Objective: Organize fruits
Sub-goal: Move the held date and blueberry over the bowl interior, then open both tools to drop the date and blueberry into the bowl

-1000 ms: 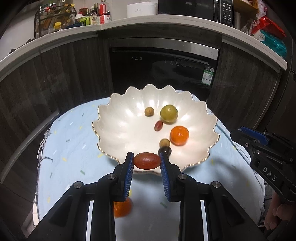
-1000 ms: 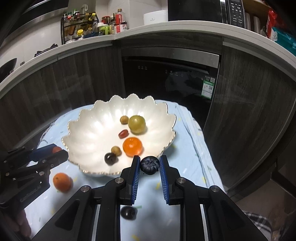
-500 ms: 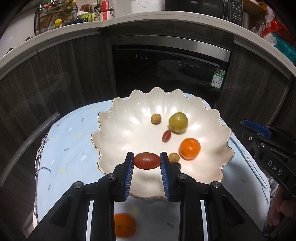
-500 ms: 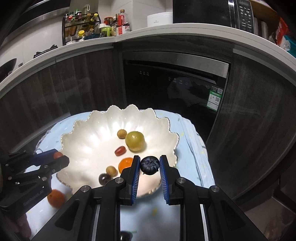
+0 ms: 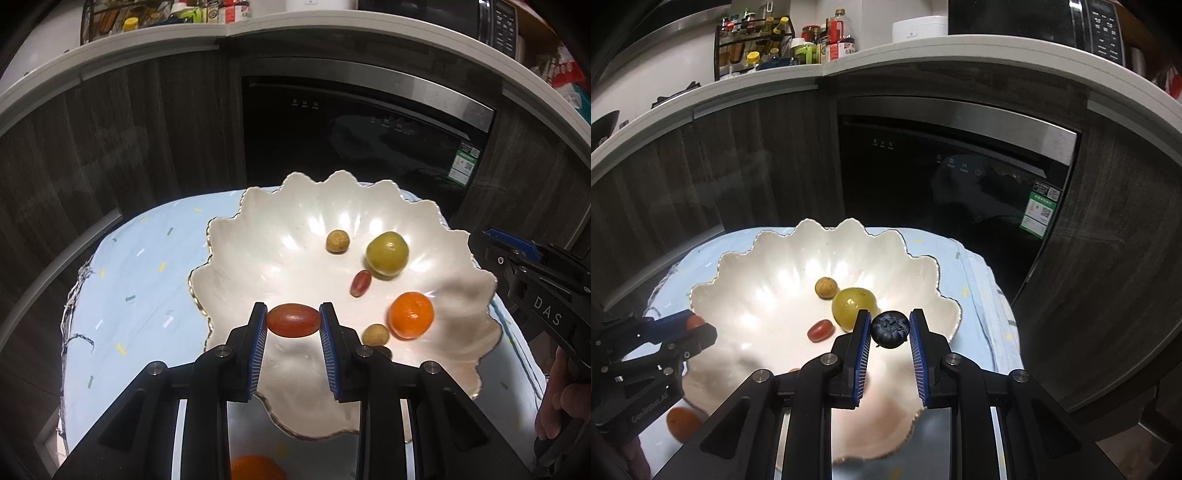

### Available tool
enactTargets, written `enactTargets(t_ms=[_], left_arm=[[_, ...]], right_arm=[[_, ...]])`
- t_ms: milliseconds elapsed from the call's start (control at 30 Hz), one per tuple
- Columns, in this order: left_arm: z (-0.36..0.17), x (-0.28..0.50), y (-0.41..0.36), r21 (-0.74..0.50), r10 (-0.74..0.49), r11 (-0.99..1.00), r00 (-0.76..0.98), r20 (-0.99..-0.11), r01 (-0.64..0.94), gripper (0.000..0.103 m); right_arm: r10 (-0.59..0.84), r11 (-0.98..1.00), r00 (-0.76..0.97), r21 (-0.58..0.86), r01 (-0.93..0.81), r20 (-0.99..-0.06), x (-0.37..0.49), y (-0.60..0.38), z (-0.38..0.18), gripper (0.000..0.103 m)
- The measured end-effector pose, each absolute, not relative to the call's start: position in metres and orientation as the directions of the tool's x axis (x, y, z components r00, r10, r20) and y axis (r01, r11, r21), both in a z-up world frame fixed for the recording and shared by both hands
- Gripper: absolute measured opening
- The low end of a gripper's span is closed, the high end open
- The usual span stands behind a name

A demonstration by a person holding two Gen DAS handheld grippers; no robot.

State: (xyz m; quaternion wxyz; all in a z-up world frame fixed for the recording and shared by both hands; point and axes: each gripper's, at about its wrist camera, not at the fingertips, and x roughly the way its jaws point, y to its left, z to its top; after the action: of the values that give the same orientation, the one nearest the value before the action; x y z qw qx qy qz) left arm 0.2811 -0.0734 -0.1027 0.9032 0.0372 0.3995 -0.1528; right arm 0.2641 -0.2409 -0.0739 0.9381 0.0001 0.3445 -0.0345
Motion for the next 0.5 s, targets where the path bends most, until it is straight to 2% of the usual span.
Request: enactTargets(t_ms=[400,467,500], left_arm=[[-0.114,0.295,-0.072,-0.055,-0.232,0.955,0.615,-0.754,0.293,0.029],[-0.115,0.296,-0.072,-0.053,-0.228,0.955,0.612,-0.757,0.291,0.031],[-0.115,0.296,-0.071,-0.054,-0.227,0.956,0.613,-0.757,0.288,0.037]], right_arm=[[-0.052,0.998,0.720,-0.010,0.062,-0.692,0.284,-0.240,-0.091,0.023],[-0.045,0.998,0.708,-0.006,0.058,-0.705,0.287,-0.241,-0.094,0.023],[-0.043,0.998,0.705,-0.005,0.056,-0.708,0.288,-0.241,-0.095,0.023]])
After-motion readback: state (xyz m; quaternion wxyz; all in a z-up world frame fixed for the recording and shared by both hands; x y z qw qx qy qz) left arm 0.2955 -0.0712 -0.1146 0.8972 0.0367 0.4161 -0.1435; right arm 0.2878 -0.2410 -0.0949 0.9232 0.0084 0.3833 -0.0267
